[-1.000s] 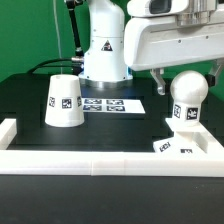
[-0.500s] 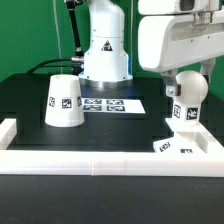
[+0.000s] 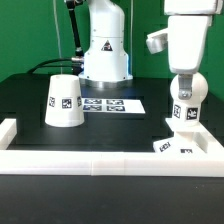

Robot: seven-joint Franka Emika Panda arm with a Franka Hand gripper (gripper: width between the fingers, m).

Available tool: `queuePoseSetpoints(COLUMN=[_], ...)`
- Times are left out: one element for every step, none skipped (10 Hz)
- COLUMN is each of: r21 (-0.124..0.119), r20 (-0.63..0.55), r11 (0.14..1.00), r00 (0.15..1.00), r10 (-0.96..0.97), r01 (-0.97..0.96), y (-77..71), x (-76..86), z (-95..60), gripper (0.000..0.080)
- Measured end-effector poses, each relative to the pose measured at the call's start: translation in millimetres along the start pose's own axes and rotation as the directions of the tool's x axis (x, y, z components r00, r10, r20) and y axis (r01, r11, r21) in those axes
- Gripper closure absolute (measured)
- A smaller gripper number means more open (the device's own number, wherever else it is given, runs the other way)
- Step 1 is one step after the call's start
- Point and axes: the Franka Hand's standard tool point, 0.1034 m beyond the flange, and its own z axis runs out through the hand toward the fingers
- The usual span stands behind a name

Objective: Assemble lamp

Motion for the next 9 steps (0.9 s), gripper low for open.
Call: queuePoseSetpoints(r21=[-0.005, -0.009, -0.017, -0.016, -0.011, -0.007, -0.006, -0.006, -0.007], r20=[0.013, 0.030, 0.042, 0.050, 0.053, 0.055, 0.055, 0.055, 0.055], r11=[0.998, 0.988, 0.978, 0.968, 0.969, 0.973, 0.973, 0.973, 0.976], r00=[0.998, 0.987, 0.977, 0.967, 0.968, 0.971, 0.971, 0.971, 0.975], r10=[-0.068, -0.156, -0.209, -0.249, -0.247, -0.232, -0.231, -0.231, -0.215], r01=[0.068, 0.156, 0.210, 0.250, 0.248, 0.232, 0.232, 0.232, 0.216], y=[1.4, 2.0, 2.7, 2.4, 1.9, 2.0, 1.9, 2.0, 2.0], x=[-0.4, -0.9, 0.7, 1.0, -0.2, -1.5, -1.9, -2.0, -2.1], z=[0.6, 1.0, 0.4, 0.7, 1.8, 2.0, 2.3, 2.3, 2.3], gripper=[0.0101, 0.0101, 0.0101, 0.0101, 0.0101, 0.0223, 0.0223, 0.0223, 0.0223])
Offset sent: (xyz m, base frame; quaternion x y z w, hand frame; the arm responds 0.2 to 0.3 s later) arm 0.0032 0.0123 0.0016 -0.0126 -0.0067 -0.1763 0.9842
